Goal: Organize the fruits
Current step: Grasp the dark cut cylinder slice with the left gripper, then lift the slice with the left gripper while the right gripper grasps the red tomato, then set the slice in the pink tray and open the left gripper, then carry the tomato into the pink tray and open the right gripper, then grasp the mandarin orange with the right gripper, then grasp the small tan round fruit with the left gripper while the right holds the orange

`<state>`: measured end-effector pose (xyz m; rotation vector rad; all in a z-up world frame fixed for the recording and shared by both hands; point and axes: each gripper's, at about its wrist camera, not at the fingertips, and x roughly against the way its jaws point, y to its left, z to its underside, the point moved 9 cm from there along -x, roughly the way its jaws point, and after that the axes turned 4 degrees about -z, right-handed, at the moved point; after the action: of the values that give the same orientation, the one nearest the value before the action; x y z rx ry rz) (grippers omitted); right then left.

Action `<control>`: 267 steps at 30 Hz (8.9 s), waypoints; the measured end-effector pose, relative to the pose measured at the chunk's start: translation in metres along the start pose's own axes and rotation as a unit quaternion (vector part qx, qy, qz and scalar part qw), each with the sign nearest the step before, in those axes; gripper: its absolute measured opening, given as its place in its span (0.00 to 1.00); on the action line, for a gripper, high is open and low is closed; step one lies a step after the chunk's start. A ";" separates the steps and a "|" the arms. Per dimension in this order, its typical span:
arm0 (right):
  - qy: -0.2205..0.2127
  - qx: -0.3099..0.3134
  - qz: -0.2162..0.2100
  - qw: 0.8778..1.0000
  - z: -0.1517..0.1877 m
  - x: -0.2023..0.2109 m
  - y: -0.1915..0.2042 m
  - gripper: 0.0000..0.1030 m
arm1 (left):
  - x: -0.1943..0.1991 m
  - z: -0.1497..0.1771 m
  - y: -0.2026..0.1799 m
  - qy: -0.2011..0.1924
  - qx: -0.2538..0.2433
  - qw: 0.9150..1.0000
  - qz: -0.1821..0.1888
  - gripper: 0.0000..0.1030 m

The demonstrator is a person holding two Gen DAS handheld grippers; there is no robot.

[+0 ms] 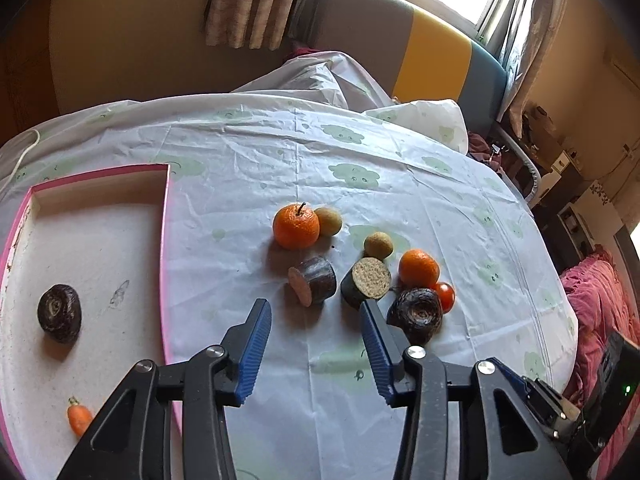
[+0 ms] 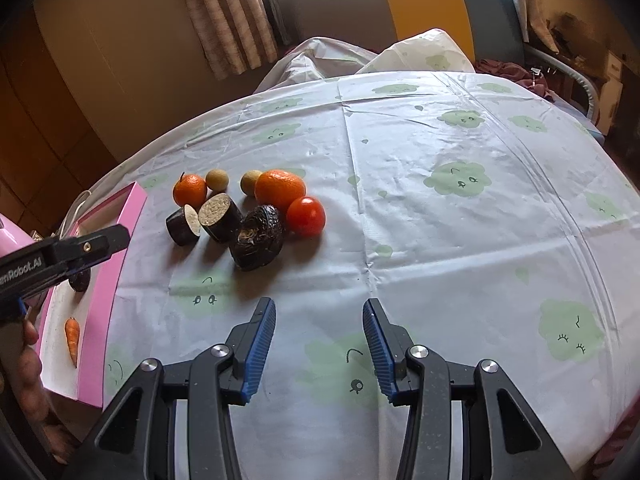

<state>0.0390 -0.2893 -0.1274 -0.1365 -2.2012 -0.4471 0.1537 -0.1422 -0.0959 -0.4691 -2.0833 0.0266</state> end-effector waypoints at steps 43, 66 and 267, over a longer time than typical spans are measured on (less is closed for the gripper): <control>0.000 -0.026 -0.054 0.998 -0.044 -0.014 0.005 0.32 | -0.038 0.035 -0.005 0.024 -0.014 0.999 0.026 0.28; 0.034 -0.041 -0.092 0.994 -0.039 -0.056 0.029 0.45 | -0.040 0.027 -0.008 0.020 -0.037 0.999 0.020 0.29; -0.033 0.018 0.025 0.999 -0.063 -0.044 -0.032 0.38 | -0.104 -0.035 -0.084 0.049 -0.132 0.990 -0.033 0.28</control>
<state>0.1054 -0.3398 -0.1349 -0.1885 -2.2631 -0.3811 0.2041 -0.2613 -0.1452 -0.5478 -2.0121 -0.3084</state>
